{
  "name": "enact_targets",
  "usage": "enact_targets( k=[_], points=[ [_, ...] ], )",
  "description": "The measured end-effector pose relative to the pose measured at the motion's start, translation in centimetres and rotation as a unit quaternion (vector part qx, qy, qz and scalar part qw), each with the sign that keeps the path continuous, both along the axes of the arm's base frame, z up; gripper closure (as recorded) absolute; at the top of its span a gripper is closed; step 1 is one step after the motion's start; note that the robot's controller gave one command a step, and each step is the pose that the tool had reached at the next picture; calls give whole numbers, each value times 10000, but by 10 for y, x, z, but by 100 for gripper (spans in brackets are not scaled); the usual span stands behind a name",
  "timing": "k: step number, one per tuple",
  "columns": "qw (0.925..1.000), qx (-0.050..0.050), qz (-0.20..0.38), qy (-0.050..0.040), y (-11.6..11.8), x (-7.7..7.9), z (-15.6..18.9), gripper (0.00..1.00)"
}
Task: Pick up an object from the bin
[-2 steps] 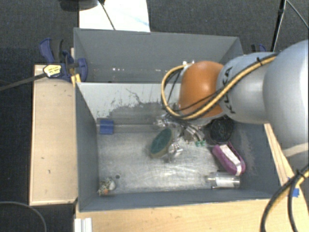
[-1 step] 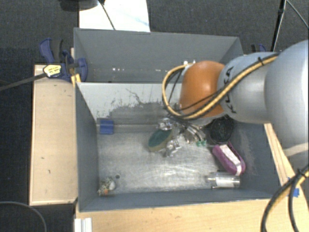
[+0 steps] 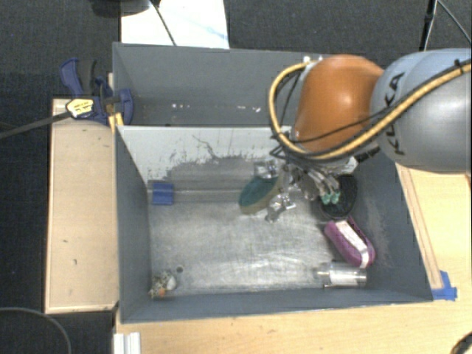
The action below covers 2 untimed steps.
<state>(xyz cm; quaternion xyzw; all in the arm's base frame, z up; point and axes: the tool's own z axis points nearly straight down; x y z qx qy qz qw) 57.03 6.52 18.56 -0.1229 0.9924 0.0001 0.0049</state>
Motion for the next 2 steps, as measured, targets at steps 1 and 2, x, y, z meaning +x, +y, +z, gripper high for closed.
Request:
enact_targets(
  k=[1, 2],
  points=[
    [9986, -2, -525, 65, 9, 9, -37, 100],
    [9985, 9, -548, -2, 15, 5, 61, 100]
  ],
)
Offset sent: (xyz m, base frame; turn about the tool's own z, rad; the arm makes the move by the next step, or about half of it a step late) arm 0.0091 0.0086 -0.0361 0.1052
